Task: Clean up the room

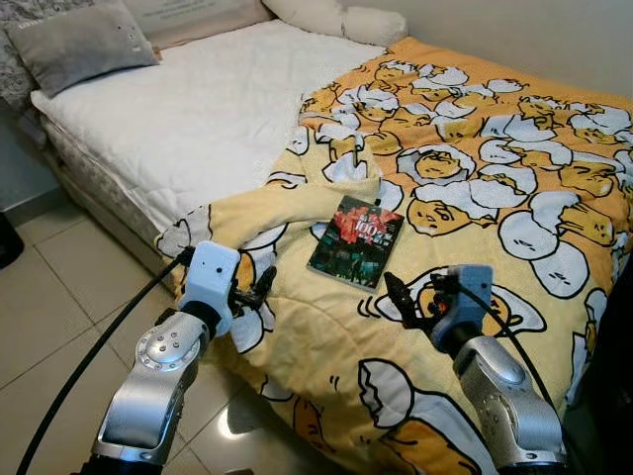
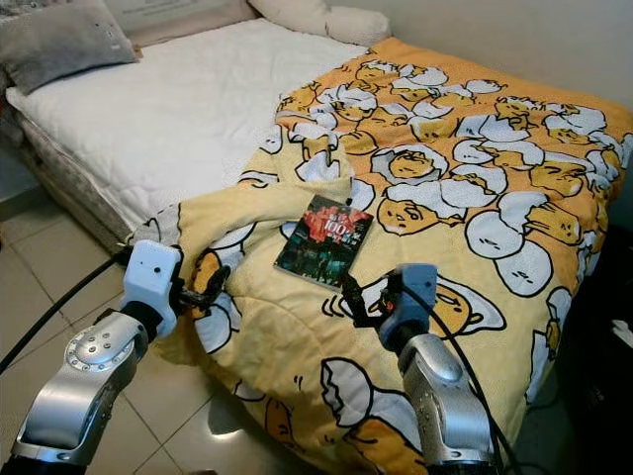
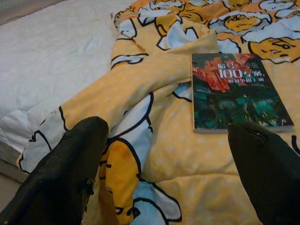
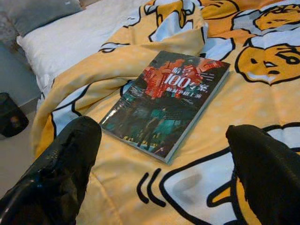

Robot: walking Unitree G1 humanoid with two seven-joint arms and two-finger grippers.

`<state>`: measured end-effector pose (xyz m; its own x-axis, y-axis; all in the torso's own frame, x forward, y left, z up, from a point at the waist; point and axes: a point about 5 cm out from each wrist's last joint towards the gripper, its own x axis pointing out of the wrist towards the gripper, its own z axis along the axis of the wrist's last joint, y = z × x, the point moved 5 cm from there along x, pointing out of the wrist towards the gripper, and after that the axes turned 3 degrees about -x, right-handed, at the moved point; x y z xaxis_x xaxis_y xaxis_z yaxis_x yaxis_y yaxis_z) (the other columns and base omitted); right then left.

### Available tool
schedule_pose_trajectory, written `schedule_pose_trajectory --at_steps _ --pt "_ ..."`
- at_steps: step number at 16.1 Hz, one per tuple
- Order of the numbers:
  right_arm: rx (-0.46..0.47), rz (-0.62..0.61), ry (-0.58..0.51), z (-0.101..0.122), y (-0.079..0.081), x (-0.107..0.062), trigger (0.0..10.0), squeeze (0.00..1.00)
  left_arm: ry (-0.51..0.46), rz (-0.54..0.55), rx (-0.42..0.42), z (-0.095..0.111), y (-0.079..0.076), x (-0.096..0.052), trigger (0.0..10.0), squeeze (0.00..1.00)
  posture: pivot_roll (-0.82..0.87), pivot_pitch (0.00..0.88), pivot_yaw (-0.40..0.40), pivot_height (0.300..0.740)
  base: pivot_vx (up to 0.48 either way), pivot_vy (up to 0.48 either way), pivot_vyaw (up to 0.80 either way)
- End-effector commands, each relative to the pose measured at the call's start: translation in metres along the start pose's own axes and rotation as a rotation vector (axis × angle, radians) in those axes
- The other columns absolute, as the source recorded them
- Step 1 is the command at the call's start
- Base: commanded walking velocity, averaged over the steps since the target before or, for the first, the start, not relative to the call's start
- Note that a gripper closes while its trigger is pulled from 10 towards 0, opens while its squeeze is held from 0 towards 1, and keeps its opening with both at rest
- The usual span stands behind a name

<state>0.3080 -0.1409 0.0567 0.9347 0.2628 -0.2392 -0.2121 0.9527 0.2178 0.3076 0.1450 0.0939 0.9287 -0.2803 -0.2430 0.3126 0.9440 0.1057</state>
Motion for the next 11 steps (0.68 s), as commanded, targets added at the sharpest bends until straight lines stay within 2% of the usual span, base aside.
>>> schedule_pose_trajectory --at_steps 1,2,4,5,6,7,9,11 --pt "0.010 -0.013 -0.001 0.005 -0.002 0.004 10.0 1.00 -0.014 -0.025 0.014 0.004 -0.001 -0.003 10.0 1.00 -0.02 0.000 0.001 0.740 0.000 0.000 0.00" --pt "0.010 -0.019 0.006 0.005 -0.003 0.006 10.0 1.00 -0.013 -0.031 0.026 0.004 -0.002 -0.004 10.0 1.00 -0.02 0.000 0.001 0.740 0.000 0.000 0.00" --pt "0.040 -0.020 0.026 0.008 -0.003 0.020 10.0 1.00 -0.009 -0.033 0.034 0.003 0.000 -0.006 10.0 0.99 -0.01 0.000 0.001 0.740 0.000 0.000 0.00" --pt "0.052 -0.011 0.031 0.012 -0.002 0.030 10.0 0.81 -0.005 -0.060 0.044 0.003 -0.002 -0.007 10.0 1.00 0.00 0.000 -0.002 0.740 0.000 0.000 0.00" --pt "0.083 0.004 0.042 0.015 0.000 0.042 10.0 0.00 0.014 -0.117 0.069 0.000 -0.008 -0.008 10.0 1.00 0.01 0.000 -0.003 0.740 0.000 0.000 0.00" --pt "0.105 0.014 0.056 0.017 0.003 0.050 10.0 0.00 0.030 -0.166 0.102 -0.003 -0.012 -0.009 10.0 0.99 0.01 0.000 -0.003 0.740 0.000 0.000 0.00" --pt "0.119 0.019 0.073 0.015 0.005 0.055 10.0 0.00 0.036 -0.201 0.131 -0.005 -0.014 -0.010 10.0 1.00 0.02 0.000 -0.003 0.740 0.000 0.000 0.00" --pt "0.157 -0.017 0.151 0.004 0.004 0.078 10.0 0.00 0.032 -0.297 0.160 0.002 -0.014 -0.017 10.0 1.00 0.04 0.000 -0.001 0.740 0.000 0.000 0.00"
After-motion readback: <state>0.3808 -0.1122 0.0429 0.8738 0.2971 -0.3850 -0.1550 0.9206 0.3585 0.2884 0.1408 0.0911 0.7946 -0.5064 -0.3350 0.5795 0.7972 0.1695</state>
